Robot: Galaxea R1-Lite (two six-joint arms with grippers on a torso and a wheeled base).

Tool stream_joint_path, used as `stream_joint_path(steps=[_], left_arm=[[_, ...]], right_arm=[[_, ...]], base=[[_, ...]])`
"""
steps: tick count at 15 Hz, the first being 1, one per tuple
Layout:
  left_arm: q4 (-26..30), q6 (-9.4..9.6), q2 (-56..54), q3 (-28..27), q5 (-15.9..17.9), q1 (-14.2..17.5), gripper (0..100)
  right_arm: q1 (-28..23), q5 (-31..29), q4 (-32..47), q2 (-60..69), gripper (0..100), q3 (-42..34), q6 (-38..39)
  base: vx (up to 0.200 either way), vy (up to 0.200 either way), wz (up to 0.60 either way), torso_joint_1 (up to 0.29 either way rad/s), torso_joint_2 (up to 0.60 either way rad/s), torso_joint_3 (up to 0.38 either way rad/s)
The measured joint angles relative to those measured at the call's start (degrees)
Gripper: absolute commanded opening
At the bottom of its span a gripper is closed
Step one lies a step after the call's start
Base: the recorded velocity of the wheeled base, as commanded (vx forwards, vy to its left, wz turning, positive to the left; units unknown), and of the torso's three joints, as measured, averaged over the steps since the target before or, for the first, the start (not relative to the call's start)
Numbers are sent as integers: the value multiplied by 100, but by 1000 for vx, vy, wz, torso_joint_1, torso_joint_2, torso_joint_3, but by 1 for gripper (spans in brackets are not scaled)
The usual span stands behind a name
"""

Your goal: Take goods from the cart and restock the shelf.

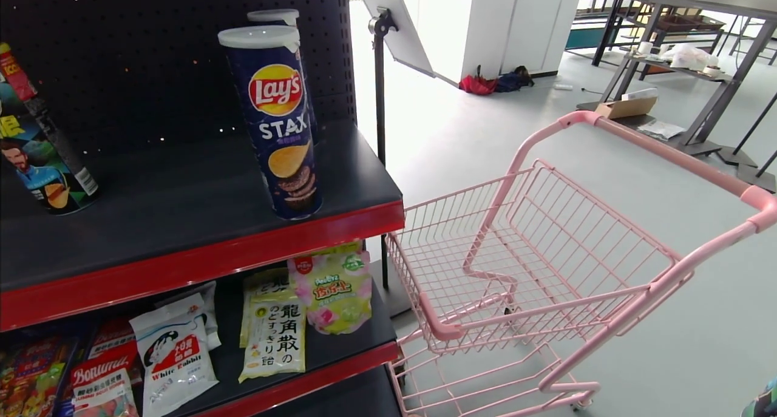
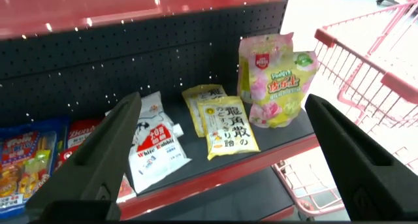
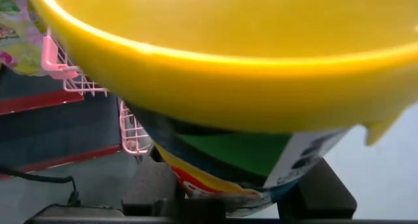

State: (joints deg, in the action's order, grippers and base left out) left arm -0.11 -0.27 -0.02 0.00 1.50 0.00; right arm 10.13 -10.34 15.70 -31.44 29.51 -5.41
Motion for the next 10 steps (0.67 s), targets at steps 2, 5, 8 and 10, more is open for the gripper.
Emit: stream_joint_path(steps=[2,5,8,10], left_arm=[[1,0,0,0,0,-2,100],[4,2,0,0,0,0,100],[4,5,-2,0,0,0,100],[4,2,-2,0,0,0,100]], right_arm=[[1,24,-13,0,0,15,-11],[12,33,-51,-59,0,39,-17],[23,33,-65,-157,0,85,-16],[23,52,-66,-201,0,91,-17]], base=[[0,0,0,193,-554,-371],[0,0,0,219,-579,-365],[0,0,0,219,-540,-334],[0,0,0,173,-412,-259]])
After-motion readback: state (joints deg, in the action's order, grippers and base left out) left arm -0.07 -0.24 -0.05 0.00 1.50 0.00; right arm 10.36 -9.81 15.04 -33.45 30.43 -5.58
